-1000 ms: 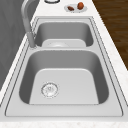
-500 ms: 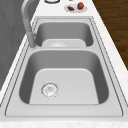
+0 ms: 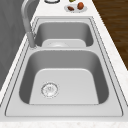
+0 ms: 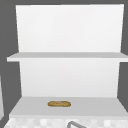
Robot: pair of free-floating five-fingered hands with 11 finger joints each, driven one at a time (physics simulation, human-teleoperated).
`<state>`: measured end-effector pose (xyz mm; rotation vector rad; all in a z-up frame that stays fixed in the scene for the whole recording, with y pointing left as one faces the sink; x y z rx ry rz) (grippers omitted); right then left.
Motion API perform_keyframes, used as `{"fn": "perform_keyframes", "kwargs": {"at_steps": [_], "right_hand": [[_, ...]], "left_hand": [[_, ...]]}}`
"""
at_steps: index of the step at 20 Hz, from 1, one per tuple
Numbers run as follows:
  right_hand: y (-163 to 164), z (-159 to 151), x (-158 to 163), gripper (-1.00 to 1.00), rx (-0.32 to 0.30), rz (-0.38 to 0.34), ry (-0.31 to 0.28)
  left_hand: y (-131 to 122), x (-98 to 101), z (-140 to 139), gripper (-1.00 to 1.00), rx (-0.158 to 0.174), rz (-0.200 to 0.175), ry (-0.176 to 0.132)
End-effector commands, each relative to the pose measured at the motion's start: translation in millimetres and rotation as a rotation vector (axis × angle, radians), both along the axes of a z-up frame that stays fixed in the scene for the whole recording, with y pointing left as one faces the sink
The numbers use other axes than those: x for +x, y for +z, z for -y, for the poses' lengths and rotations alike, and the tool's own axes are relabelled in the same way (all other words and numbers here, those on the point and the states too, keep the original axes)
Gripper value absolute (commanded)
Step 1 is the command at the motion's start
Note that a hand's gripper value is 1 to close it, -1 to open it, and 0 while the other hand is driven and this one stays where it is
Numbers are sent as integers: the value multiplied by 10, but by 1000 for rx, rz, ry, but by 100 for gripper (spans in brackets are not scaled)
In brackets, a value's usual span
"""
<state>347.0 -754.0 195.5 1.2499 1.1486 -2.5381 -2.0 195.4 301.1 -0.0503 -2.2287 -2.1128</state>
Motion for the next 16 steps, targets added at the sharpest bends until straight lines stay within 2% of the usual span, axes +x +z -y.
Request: {"fn": "perform_keyframes", "kwargs": {"at_steps": [1,5,8,14,16], "right_hand": [[-19,-25,0,100,-62,125,14],[-78,-30,-8,100,-63,131,11],[-138,69,63,100,-30,136,14],[-243,174,131,100,-17,152,28],[-191,213,83,100,-13,150,22]], "left_hand": [[0,0,0,0,0,0,0],[0,0,0,0,0,0,0],[0,0,0,0,0,0,0],[0,0,0,0,0,0,0],[0,0,0,0,0,0,0]]}}
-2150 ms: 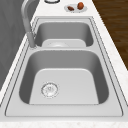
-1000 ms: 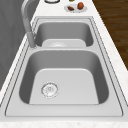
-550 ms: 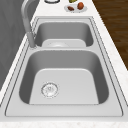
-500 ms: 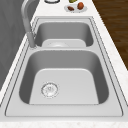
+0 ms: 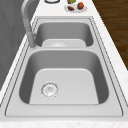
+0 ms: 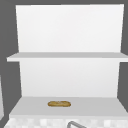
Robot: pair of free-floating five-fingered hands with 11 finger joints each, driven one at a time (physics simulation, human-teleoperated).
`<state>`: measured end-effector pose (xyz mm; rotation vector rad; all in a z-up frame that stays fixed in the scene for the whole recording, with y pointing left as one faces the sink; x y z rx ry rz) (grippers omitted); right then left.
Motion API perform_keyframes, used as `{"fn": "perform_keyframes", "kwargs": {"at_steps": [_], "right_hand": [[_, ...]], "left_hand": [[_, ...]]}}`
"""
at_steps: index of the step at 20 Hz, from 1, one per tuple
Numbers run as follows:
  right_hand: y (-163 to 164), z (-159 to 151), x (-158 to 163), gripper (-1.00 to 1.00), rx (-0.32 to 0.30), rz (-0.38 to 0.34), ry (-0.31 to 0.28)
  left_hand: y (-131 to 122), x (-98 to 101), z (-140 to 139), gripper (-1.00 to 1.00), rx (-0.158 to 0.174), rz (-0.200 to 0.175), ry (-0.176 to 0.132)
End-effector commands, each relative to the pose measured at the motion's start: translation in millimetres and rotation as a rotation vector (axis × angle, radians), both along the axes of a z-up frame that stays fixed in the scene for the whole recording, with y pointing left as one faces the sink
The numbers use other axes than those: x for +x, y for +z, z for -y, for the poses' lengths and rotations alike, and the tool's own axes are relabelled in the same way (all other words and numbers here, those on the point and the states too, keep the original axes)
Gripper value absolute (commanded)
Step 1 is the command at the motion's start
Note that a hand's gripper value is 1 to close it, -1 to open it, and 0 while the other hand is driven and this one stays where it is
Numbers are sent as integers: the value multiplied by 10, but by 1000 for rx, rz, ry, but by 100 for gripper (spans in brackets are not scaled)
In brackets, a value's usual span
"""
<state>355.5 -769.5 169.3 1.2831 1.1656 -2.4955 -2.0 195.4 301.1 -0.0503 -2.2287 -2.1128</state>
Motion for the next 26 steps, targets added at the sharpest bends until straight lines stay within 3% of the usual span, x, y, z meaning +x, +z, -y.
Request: {"fn": "perform_keyframes", "kwargs": {"at_steps": [1,2,7,9,18,26], "right_hand": [[22,97,-28,100,2,27,0],[-1,17,-4,100,1,-8,0],[-79,73,85,100,-4,-10,-11],[114,200,12,100,-24,79,-10],[254,311,410,100,-4,52,-7],[161,351,579,100,-30,154,-22]], "left_hand": [[0,0,0,0,0,0,0],[0,0,0,0,0,0,0],[0,0,0,0,0,0,0],[0,0,0,0,0,0,0],[0,0,0,0,0,0,0],[0,0,0,0,0,0,0]]}}
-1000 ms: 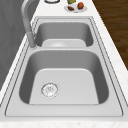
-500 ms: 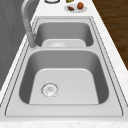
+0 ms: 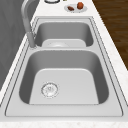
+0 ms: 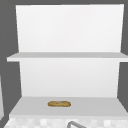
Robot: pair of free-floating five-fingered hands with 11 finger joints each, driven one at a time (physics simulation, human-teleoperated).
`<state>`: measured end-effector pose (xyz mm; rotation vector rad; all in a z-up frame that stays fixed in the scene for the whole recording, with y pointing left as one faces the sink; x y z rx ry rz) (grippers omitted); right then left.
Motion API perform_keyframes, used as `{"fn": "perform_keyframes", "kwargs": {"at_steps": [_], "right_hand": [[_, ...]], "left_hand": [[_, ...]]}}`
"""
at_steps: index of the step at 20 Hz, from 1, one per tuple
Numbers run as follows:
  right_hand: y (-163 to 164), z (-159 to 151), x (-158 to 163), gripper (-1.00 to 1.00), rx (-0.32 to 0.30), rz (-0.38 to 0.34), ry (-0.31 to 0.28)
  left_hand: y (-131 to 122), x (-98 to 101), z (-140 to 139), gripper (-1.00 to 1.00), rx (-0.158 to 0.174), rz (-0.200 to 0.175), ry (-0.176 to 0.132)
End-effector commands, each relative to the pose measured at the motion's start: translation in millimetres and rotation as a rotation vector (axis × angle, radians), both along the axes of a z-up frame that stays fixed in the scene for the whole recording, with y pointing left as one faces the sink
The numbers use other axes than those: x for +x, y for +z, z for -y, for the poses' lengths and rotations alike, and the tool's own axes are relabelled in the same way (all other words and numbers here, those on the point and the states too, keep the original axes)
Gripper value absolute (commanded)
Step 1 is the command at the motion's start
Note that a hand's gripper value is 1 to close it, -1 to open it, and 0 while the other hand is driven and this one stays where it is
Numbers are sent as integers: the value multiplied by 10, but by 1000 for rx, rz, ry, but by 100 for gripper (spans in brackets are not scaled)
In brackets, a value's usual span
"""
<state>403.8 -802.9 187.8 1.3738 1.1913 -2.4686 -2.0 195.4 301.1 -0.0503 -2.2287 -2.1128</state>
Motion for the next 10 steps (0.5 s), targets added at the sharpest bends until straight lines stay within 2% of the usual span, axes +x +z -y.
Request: {"fn": "perform_keyframes", "kwargs": {"at_steps": [1,3,6,10], "right_hand": [[-30,0,58,100,-78,124,4],[-82,-13,-18,100,-76,148,-8],[-134,20,-83,100,-42,168,-18],[-179,114,-77,100,-48,184,10]], "left_hand": [[0,0,0,0,0,0,0],[0,0,0,0,0,0,0],[0,0,0,0,0,0,0],[0,0,0,0,0,0,0]]}}
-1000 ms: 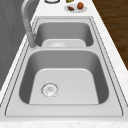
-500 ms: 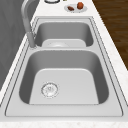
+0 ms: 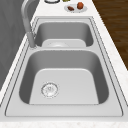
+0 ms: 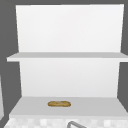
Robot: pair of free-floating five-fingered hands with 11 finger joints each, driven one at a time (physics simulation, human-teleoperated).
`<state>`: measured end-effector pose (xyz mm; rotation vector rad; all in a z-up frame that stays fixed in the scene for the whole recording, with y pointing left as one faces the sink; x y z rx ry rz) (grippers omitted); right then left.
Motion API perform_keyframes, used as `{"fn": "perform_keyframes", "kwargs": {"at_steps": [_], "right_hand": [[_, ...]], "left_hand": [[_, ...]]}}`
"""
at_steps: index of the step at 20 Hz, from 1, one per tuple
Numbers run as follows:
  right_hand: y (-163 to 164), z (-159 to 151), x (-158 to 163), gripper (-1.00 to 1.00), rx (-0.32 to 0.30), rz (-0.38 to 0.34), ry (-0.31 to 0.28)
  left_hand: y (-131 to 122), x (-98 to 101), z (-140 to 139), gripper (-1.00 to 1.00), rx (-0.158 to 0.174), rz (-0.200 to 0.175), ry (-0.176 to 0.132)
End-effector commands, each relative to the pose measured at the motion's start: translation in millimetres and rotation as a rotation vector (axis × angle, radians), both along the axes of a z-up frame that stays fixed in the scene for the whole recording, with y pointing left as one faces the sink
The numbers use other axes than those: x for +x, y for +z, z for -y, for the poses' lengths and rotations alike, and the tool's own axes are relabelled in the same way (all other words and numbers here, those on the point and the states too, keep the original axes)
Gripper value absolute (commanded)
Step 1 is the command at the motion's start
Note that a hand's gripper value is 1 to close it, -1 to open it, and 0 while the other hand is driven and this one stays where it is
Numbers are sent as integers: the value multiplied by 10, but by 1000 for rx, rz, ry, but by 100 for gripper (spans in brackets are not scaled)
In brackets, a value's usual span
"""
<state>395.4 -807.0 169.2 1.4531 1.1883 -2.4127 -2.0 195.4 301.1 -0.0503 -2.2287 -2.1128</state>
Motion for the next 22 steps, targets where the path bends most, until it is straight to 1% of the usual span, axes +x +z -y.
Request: {"fn": "perform_keyframes", "kwargs": {"at_steps": [1,2,3,4,5,6,8,10,11,12,14,19,21,22], "right_hand": [[-8,87,-19,100,-68,125,23],[-43,69,-70,100,-82,127,27],[-89,60,-105,100,-87,113,30],[-150,39,-158,100,-102,68,32],[-244,-35,-123,100,-106,26,14],[-262,-71,-76,100,-96,9,15],[-320,-13,-106,100,-116,18,34],[-392,-100,-194,100,-158,56,52],[-396,-162,-192,100,-174,93,51],[-313,-142,-204,100,-199,156,30],[-315,-231,-196,100,-223,172,16],[-443,-344,-221,100,-274,188,-1],[-582,-353,-235,100,-272,126,0],[-567,-360,-240,100,-263,105,1]], "left_hand": [[0,0,0,0,0,0,0],[0,0,0,0,0,0,0],[0,0,0,0,0,0,0],[0,0,0,0,0,0,0],[0,0,0,0,0,0,0],[0,0,0,0,0,0,0],[0,0,0,0,0,0,0],[0,0,0,0,0,0,0],[0,0,0,0,0,0,0],[0,0,0,0,0,0,0],[0,0,0,0,0,0,0],[0,0,0,0,0,0,0],[0,0,0,0,0,0,0],[0,0,0,0,0,0,0]]}}
